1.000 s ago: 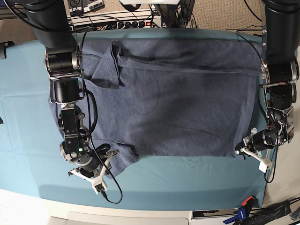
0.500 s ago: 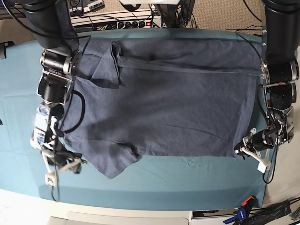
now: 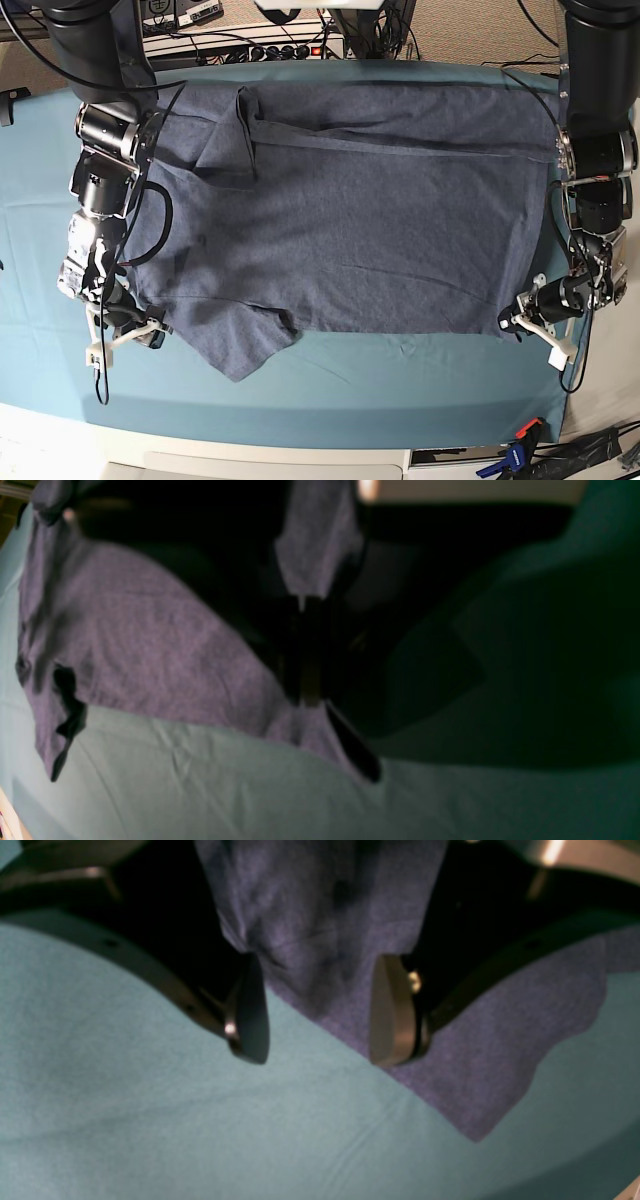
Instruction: Fold the T-shirt properly
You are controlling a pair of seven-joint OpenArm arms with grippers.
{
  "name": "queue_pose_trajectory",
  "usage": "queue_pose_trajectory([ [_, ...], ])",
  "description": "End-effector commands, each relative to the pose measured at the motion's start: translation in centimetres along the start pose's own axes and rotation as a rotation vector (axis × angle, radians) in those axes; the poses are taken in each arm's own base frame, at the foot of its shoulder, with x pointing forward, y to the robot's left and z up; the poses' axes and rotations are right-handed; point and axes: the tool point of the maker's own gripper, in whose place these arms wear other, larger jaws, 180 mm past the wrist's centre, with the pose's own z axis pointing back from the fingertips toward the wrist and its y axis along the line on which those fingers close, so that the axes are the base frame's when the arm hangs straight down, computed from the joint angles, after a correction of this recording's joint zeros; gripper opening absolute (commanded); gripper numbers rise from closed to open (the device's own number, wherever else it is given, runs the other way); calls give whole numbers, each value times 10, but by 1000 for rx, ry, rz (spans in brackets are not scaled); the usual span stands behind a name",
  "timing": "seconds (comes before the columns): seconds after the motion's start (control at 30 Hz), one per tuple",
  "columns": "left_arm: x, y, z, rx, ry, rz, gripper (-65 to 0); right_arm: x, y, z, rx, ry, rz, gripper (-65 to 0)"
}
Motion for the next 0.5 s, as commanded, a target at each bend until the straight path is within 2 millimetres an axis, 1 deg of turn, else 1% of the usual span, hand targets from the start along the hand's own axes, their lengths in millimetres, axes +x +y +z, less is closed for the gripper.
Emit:
queue_pose_trajectory([
  [0.0, 33, -10, 8, -30, -81, -11, -650, 33, 1, 4, 11, -80, -3, -319],
  [0.13, 34, -11, 8, -34, -83, -8, -650, 24, 1, 1, 14, -65, -15, -319],
  [0.23, 34, -10, 8, -33, -83, -8, -650, 24, 0, 0, 10, -63, -7, -319],
  [0.33, 34, -11, 8, -33, -83, -8, -650, 21, -5, 0, -17, -50, 36, -319],
  [0.47, 34, -11, 8, -33, -83, -8, -650, 18, -8, -2, -29, -44, 40, -319],
])
